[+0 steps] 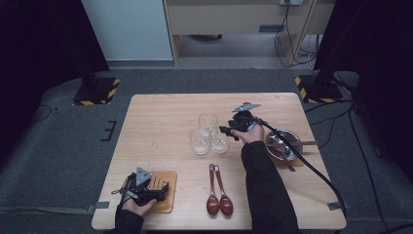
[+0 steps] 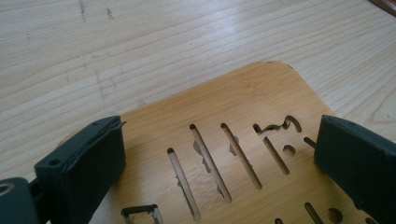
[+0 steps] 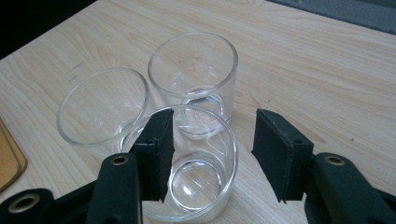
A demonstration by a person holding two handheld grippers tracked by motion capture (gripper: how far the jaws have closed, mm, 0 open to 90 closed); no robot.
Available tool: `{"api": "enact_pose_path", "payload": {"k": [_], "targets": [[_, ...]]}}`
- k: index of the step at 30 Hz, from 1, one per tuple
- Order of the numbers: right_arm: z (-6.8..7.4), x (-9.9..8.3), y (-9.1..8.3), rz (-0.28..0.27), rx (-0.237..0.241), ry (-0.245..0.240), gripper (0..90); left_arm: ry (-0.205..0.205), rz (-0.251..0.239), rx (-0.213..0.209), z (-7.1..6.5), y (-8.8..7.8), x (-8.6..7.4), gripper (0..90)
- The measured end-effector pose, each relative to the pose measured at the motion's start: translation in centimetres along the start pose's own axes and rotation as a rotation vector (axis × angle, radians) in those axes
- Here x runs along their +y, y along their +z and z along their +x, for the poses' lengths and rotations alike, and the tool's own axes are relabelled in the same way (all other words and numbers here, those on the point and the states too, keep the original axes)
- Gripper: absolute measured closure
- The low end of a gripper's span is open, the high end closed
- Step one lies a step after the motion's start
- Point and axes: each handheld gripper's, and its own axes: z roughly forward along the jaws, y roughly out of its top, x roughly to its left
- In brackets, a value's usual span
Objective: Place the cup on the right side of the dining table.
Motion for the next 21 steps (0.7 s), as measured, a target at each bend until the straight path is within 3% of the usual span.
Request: {"api": "enact_pose_path", "payload": {"k": [21], "targets": [[-0.8, -1.0, 2.1, 0.109, -0.008, -0.005, 59.5, 0.0, 0.0, 0.0, 0.0, 0.0, 0.0, 1.2]]}}
